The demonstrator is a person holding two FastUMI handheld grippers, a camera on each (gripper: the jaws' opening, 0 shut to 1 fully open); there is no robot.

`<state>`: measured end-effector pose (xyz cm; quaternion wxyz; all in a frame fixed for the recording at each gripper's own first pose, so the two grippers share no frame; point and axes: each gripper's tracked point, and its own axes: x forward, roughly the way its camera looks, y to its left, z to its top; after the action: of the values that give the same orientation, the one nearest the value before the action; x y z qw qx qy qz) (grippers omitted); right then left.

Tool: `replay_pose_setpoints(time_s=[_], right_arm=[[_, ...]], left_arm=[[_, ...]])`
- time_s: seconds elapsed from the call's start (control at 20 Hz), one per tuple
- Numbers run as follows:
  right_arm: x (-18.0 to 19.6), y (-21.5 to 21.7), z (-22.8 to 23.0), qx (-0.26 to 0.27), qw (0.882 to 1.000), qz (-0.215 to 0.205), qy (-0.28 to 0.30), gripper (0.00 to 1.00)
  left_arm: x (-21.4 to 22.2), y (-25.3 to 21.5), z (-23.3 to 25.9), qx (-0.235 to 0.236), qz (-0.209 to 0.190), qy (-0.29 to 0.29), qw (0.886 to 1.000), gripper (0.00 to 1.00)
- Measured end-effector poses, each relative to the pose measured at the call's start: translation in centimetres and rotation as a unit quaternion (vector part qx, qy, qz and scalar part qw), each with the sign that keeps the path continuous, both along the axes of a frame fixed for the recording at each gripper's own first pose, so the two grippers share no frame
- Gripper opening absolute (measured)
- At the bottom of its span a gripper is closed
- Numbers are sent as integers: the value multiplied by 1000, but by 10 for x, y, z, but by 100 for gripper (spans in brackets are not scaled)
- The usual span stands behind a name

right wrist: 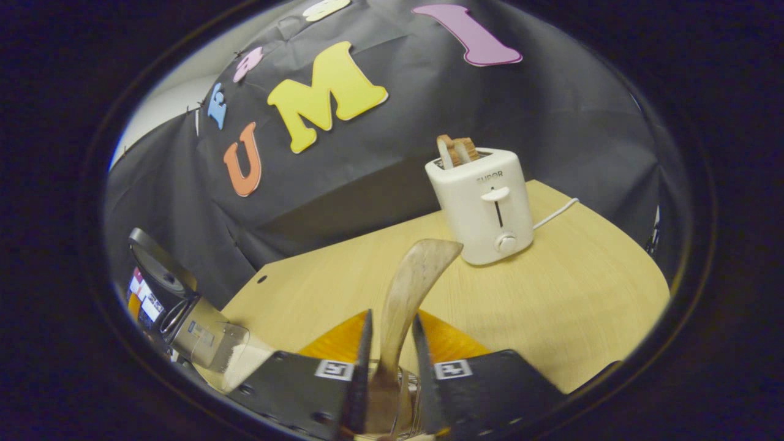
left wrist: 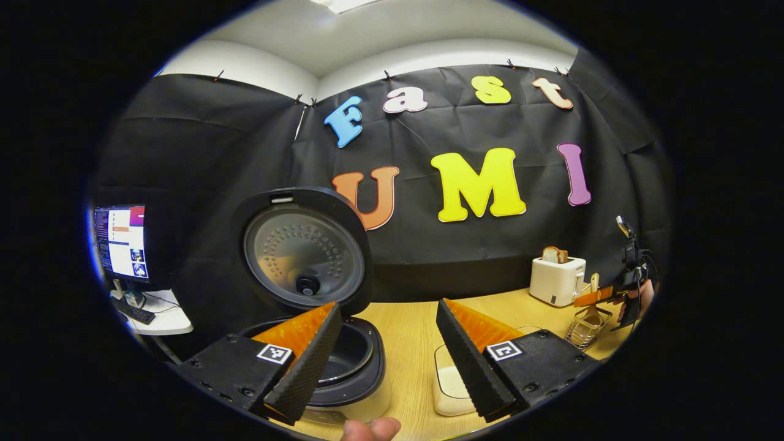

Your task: Close the left gripper, press the button to open the rice cooker; take a wooden spoon from the chopstick holder with the right hand, scoop a spoonful of rice and pour it into the rice cooker, then put the wooden spoon back into the chopstick holder.

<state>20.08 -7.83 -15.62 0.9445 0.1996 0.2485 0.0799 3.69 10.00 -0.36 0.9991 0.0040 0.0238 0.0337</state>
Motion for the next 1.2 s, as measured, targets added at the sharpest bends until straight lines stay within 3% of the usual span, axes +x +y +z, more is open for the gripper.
replay_pose_setpoints(time_s=[0.05,0.1,0.15,0.2,0.6,0.9,1.05,1.2], right_arm=[[-1,2,-1,3,1000,0,4,18],[-1,3,2,15,1000,4,3,9],[-6,1,6,11,1000,0,4,8],[-4,3,5,4,1000,0,1,1],[-22,3,55,-53,995,-27,-76,0],[-30,4,118,-97,984,-69,-135,0],[-36,25,149,-104,979,-71,-158,0],[-42,75,171,-110,978,-42,-172,0]], left_arm=[[-1,0,0,0,0,0,1000,99],[-1,1,-2,1,1,2,1000,99],[-2,3,-3,1,3,3,1000,99],[-2,4,-3,0,4,3,1000,99],[-7,11,-9,-12,1,15,1000,99],[-16,26,1,-19,3,8,1000,99],[-20,39,2,-2,12,7,1000,99],[-25,59,4,20,29,7,999,99]])
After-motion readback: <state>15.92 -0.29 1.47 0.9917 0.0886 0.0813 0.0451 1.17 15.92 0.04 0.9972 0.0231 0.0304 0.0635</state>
